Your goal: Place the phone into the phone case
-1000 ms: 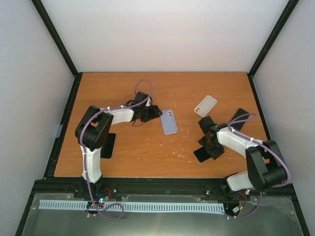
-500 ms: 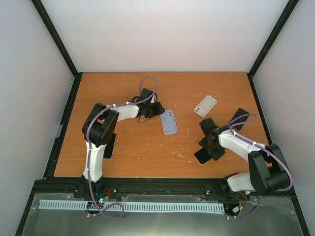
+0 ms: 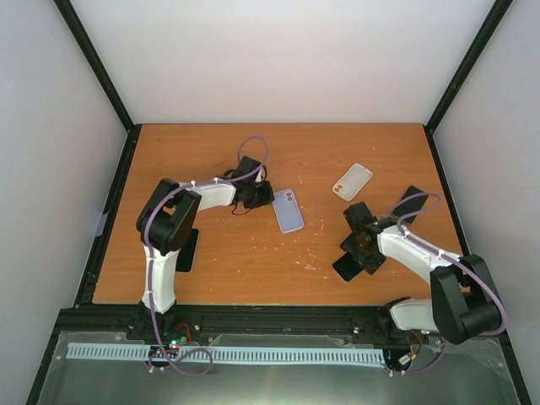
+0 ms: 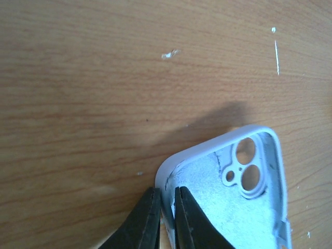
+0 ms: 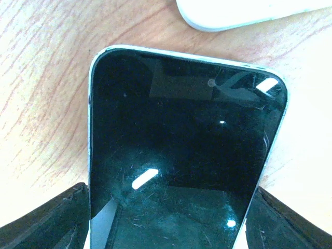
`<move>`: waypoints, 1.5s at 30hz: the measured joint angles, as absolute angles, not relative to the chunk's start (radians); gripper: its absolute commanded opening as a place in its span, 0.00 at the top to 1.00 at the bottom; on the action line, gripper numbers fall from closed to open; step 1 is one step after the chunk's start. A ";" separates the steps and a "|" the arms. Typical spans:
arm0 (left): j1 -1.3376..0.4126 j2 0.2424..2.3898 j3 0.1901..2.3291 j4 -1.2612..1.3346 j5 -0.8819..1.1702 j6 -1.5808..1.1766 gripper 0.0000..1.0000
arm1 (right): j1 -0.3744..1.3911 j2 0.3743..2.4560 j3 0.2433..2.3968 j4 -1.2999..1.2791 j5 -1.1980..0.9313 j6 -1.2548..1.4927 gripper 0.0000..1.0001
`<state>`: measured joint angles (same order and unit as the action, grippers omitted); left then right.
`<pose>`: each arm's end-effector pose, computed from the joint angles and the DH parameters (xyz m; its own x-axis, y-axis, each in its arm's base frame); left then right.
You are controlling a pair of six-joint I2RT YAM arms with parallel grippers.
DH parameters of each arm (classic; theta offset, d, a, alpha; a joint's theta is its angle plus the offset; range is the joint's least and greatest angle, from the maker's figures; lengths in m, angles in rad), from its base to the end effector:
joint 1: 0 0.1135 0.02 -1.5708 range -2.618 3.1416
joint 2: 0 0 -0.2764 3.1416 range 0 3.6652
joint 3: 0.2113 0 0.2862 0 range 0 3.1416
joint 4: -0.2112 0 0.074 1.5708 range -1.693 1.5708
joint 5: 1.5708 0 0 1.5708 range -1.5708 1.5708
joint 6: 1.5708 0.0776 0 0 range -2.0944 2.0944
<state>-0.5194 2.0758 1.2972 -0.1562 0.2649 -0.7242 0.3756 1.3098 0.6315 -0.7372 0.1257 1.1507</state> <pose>0.4097 -0.2577 0.0818 -0.9299 -0.2049 -0.3054 -0.0027 0.8343 -0.5513 0.2153 0.0744 0.1025 -0.6906 0.7014 -0.1762 0.6981 0.7102 0.0908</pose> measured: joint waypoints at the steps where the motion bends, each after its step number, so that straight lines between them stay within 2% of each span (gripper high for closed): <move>1: -0.519 2.071 1.292 -0.158 0.265 -0.724 0.92 | 0.376 1.305 0.629 -0.736 0.123 1.148 0.32; 4: -0.519 2.054 1.270 -0.158 0.274 -0.727 0.95 | 0.376 1.290 0.619 -0.733 0.119 1.148 0.32; 20: -0.531 2.043 1.248 -0.158 0.311 -0.730 0.98 | 0.387 1.205 0.613 -0.720 0.109 1.073 0.34; 32: -0.556 1.891 1.087 -0.184 0.326 -0.717 0.93 | 0.464 1.137 0.613 -0.606 0.011 0.884 0.35; 37: -0.568 1.860 1.013 -0.173 0.361 -0.726 0.83 | 0.510 1.142 0.615 -0.572 -0.020 0.855 0.36; 45: -0.570 1.766 0.955 -0.148 0.418 -0.757 0.39 | 0.620 1.165 0.639 -0.474 -0.064 0.818 0.36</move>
<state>-0.5697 1.7664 0.9554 -0.1478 0.4179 -0.7570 0.6201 1.1652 0.6392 -0.4736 -0.0643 0.8185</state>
